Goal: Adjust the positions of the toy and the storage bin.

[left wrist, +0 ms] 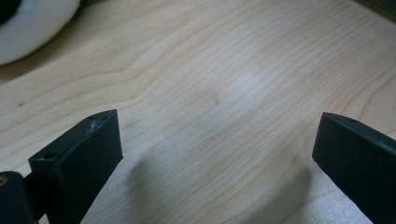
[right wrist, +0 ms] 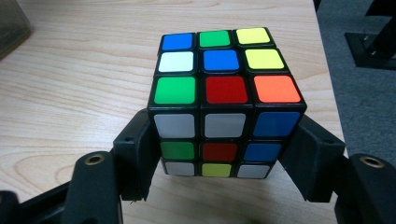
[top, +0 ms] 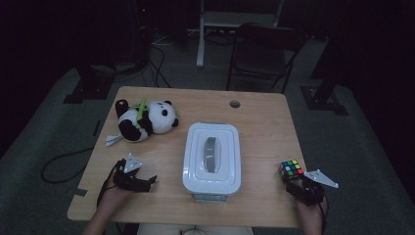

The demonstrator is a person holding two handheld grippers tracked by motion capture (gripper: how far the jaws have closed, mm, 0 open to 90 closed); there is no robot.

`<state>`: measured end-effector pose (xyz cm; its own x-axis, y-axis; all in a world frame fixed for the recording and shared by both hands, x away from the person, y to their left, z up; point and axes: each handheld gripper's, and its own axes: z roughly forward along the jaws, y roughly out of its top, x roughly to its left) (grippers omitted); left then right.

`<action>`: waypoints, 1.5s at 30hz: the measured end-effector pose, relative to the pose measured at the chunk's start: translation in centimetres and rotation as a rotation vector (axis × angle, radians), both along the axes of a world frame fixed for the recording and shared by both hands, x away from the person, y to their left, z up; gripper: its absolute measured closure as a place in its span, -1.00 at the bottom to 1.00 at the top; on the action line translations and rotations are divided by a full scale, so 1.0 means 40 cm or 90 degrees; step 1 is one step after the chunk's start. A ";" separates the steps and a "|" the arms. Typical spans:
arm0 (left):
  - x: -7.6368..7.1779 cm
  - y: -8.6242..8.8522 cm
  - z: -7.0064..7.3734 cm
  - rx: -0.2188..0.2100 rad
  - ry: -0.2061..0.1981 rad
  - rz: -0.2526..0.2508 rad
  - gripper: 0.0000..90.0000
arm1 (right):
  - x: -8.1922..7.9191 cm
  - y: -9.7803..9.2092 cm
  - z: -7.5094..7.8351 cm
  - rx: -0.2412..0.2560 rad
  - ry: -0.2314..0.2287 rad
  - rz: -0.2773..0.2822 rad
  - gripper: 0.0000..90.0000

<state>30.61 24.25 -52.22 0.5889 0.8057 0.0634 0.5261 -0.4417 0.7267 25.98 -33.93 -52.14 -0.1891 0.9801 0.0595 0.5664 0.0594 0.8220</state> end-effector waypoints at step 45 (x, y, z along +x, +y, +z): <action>0.005 -0.005 -0.005 -0.003 0.051 -0.034 -0.96 | 0.037 0.178 0.064 0.020 -0.058 0.189 -0.60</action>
<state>30.82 24.05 -52.43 0.6339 0.7733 0.0107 0.5585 -0.4673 0.6854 27.46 -26.82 -49.60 -0.4724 0.8795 0.0579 0.4516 0.1852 0.8728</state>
